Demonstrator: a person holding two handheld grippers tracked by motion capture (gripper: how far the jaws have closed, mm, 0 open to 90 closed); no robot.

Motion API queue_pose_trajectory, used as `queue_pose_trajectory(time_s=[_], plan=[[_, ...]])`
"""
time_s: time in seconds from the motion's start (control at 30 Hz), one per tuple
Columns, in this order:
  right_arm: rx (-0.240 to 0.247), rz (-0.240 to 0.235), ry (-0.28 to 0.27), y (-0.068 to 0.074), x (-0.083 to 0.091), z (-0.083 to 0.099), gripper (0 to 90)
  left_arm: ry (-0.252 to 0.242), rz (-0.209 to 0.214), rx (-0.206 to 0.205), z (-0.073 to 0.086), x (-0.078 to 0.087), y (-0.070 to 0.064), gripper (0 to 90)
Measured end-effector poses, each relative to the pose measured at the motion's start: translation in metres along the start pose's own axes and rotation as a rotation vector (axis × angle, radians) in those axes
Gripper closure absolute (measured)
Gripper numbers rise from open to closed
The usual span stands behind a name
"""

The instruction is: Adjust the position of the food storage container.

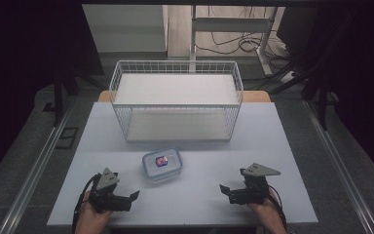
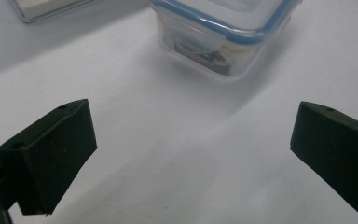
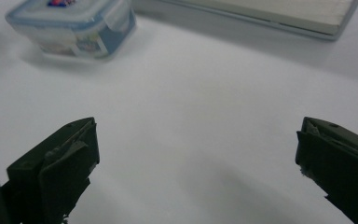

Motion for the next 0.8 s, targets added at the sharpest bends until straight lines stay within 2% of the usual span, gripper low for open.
queue_pose_trajectory(time_s=[0.03, 0.07, 0.13, 0.17, 0.3, 0.33, 0.47, 0.57, 0.67, 0.77, 0.8], plan=[[-0.013, -0.020, 0.002, 0.002, -0.002, 0.000, 0.0, -0.006, 0.026, 0.023, 0.001, 0.000, 0.002, 0.0], [-0.008, -0.016, 0.010, 0.002, -0.004, 0.002, 0.0, -0.005, 0.046, 0.035, 0.002, -0.001, 0.002, 0.0], [0.000, -0.005, 0.019, 0.002, -0.005, 0.003, 0.0, -0.009, 0.056, 0.048, 0.002, -0.001, 0.002, 0.0], [0.018, 0.027, 0.038, 0.002, -0.007, 0.005, 0.0, -0.005, 0.064, 0.054, 0.003, -0.002, 0.002, 0.2], [0.046, 0.049, 0.065, 0.002, -0.007, 0.005, 0.0, -0.002, 0.051, 0.024, 0.001, -0.002, 0.001, 2.0], [0.051, 0.066, 0.068, 0.001, -0.008, 0.005, 0.0, 0.002, 0.032, 0.011, 0.000, -0.001, 0.001, 3.2], [0.049, 0.068, 0.086, 0.001, -0.008, 0.005, 0.0, -0.004, -0.004, -0.024, -0.002, 0.002, -0.002, 8.3], [0.049, 0.060, 0.092, 0.002, -0.008, 0.004, 0.0, -0.019, 0.001, -0.024, -0.004, 0.003, -0.002, 11.4], [0.033, 0.032, 0.091, 0.007, -0.008, 0.002, 0.3, -0.040, 0.012, -0.016, -0.007, 0.005, -0.002, 13.7], [0.039, 0.034, 0.076, 0.009, -0.008, -0.001, 3.8, -0.051, 0.021, -0.003, -0.008, 0.006, -0.001, 15.3], [0.031, 0.032, 0.056, 0.010, -0.008, -0.005, 6.8, -0.055, 0.030, -0.002, -0.009, 0.006, -0.001, 16.7]])
Point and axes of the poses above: each handheld gripper's, and its own axes: x roughly backward along the jaws, z roughly out of its underside, y roughly to its left, the point moved 5 cm from there along -x, roughly forward along the jaws, and after that the axes turned 5 degrees about -x, right-handed, at the moved point
